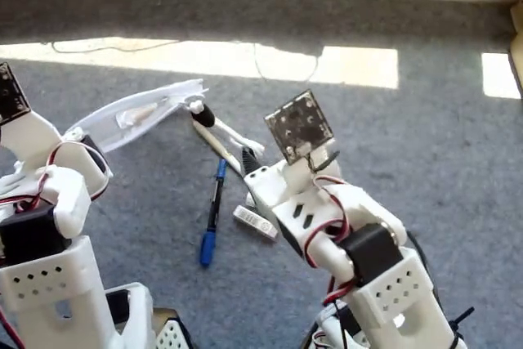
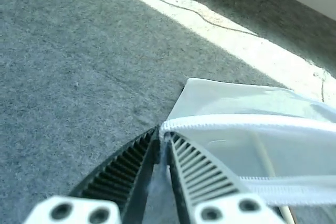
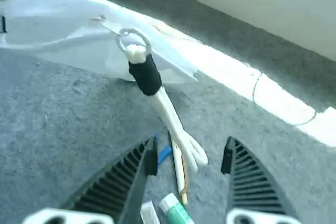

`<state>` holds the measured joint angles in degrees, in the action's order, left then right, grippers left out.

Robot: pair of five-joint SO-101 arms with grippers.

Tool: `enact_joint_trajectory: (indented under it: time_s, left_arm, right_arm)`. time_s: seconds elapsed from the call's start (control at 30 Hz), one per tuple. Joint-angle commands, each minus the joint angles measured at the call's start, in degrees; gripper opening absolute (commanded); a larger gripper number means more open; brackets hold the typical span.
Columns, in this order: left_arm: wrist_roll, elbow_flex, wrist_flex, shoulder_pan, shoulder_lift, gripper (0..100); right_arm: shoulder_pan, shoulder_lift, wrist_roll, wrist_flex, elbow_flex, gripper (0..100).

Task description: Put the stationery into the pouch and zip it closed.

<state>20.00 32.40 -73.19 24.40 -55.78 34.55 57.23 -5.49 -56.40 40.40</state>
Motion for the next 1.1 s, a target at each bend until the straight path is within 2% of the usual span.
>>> enact_joint_trajectory:
  time_s: [0.0, 0.23, 0.5, 1.07]
  left_arm:
    - [0.70, -2.24, 0.88, 1.27, 0.22, 1]
    - [0.70, -3.65, 0.79, 3.82, -3.12, 1]
    - [0.70, 0.57, 1.23, 4.00, -11.38, 1]
    - [0.53, 0.92, 0.88, 4.00, -10.15, 1]
  right_arm:
    - [-1.71, -7.34, -0.44, -1.01, -4.09, 19.7]
    - [-1.54, -17.98, -0.62, -1.01, -4.09, 19.7]
    - [-1.36, -29.58, -0.35, -1.01, -8.48, 19.7]
    - [0.22, -59.74, -0.53, -0.92, -26.42, 19.8]
